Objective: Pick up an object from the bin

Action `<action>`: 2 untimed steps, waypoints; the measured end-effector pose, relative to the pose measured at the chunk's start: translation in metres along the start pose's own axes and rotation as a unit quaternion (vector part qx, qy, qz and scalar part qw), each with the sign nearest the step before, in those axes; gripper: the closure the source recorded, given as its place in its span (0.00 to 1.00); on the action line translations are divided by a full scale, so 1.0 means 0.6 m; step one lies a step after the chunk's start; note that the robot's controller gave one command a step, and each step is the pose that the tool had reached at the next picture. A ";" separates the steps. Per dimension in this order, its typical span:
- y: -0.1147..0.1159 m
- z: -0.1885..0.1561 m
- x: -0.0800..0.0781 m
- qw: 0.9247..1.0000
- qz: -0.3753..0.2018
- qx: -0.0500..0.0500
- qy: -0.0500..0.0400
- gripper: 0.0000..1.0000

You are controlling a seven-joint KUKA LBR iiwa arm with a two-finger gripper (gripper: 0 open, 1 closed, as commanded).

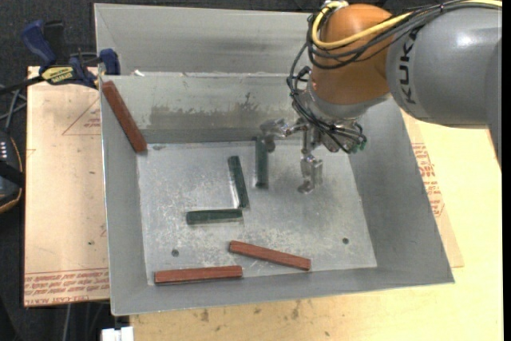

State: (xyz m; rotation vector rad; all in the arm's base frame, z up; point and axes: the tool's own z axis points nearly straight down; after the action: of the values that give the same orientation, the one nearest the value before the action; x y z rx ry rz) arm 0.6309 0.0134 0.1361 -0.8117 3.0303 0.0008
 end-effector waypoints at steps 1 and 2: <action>0.015 0.106 -0.049 0.990 -0.140 0.001 -0.001 0.00; 0.013 0.108 -0.060 0.983 -0.186 -0.001 0.000 1.00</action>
Offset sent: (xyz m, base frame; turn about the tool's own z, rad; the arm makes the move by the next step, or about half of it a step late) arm 0.0261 0.0239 -0.0661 -0.3788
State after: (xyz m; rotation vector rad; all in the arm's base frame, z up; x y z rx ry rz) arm 0.6581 0.0383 0.0716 -1.3620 2.8265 0.0016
